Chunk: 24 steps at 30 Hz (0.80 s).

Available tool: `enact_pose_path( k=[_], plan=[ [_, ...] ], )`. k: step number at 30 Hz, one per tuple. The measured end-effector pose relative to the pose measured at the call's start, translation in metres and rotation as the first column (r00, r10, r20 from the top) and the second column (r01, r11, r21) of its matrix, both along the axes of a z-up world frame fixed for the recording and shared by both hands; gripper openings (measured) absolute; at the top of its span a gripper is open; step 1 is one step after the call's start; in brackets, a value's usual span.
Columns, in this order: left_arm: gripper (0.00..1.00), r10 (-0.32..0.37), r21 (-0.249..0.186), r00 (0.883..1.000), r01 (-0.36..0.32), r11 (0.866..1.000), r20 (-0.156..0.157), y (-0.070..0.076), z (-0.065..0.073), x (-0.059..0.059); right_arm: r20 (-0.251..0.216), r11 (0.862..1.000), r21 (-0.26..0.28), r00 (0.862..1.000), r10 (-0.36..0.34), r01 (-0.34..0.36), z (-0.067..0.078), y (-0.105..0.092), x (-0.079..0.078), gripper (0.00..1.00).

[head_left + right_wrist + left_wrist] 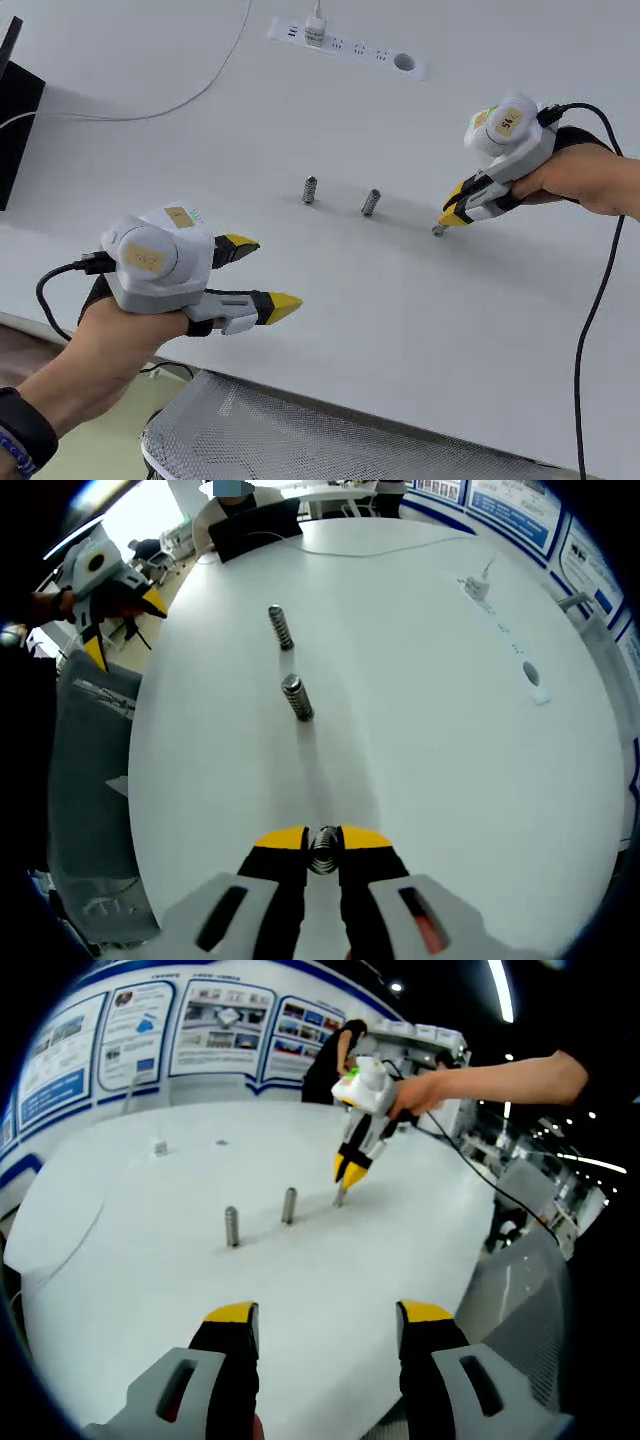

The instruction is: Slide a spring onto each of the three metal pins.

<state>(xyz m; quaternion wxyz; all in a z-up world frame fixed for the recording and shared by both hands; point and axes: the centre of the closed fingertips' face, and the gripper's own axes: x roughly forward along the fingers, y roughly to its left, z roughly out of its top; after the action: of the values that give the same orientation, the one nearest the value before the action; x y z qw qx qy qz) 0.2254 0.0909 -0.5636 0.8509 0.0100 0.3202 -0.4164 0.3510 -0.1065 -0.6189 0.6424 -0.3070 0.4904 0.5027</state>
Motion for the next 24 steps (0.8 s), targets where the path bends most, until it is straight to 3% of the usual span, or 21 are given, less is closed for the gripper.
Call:
enact_pose_path(
  k=[11,24],
  plan=[
    [0.56,0.003,-0.002,1.0,-0.003,1.0,-0.006,-0.001,-0.001,-0.001,-0.007,1.0,-0.018,1.0,0.006,-0.006,-0.016,0.0,-0.001,0.13],
    [0.56,0.005,-0.002,1.0,-0.005,1.0,-0.008,-0.002,0.001,-0.003,-0.018,1.0,-0.023,1.0,0.001,-0.001,-0.024,-0.002,-0.002,0.14]
  ],
)
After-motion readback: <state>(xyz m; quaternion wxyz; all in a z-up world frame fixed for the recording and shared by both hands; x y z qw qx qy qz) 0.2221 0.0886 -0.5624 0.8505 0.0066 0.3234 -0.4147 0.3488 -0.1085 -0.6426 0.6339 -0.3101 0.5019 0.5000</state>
